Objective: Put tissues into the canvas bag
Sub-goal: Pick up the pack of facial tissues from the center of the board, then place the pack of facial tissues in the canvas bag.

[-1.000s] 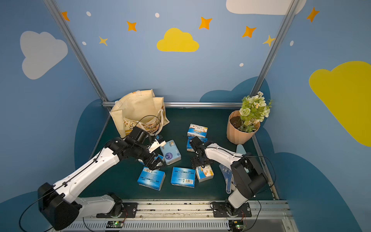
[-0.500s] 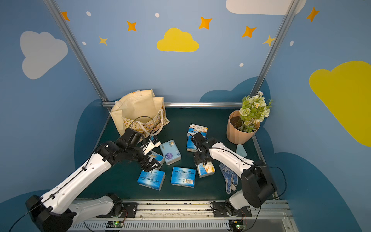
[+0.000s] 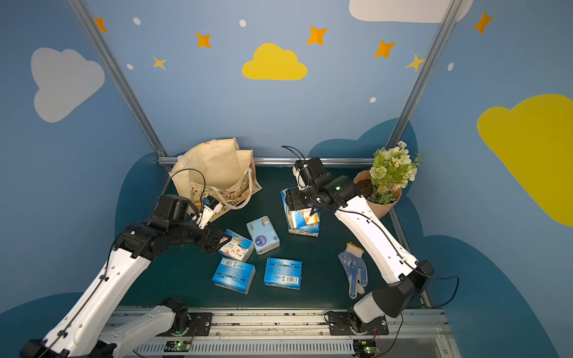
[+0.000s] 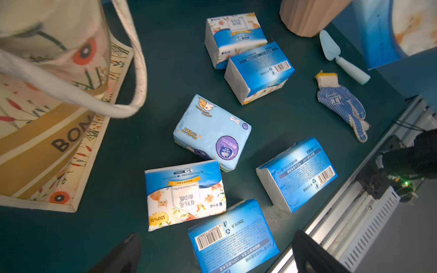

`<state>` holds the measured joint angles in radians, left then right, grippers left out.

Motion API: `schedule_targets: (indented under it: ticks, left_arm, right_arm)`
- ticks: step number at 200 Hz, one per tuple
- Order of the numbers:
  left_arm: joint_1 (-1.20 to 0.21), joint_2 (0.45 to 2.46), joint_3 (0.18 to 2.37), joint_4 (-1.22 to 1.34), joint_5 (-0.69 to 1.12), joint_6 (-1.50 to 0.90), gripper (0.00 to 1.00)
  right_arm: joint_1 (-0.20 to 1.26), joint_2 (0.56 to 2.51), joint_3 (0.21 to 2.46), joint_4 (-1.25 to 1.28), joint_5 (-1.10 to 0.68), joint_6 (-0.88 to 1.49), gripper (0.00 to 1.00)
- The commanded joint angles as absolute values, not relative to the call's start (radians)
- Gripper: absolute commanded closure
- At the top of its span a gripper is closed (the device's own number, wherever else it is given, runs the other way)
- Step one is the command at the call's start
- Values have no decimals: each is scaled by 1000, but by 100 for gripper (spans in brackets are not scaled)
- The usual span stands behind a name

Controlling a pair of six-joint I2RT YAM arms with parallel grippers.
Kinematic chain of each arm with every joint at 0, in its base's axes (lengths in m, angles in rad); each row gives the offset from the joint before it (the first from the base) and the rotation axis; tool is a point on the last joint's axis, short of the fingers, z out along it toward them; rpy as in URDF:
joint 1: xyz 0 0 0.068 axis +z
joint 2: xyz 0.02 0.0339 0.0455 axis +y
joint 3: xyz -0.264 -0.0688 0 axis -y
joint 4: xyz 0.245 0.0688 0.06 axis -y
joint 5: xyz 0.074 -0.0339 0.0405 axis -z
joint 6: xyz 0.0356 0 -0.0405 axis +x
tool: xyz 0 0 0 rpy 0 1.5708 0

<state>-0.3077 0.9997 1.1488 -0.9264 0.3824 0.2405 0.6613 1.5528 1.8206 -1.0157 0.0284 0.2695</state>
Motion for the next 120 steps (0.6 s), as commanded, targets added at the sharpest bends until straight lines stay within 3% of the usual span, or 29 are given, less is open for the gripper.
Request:
schedule_targets:
  ticks: [1,71,120]
  left_arm:
    - [-260,991,1140,-914,440,198,0]
    - [-120,1016,1104,-871,537,175,0]
    - [-49,1028,1094,-861,594,158,0]
  right_arm:
    - [675,1657,1969,-1007,-48,207,33]
    - [745,2027,2500,-775,-223,143,33]
    - [764,2109,2541,-449,-349,164,29]
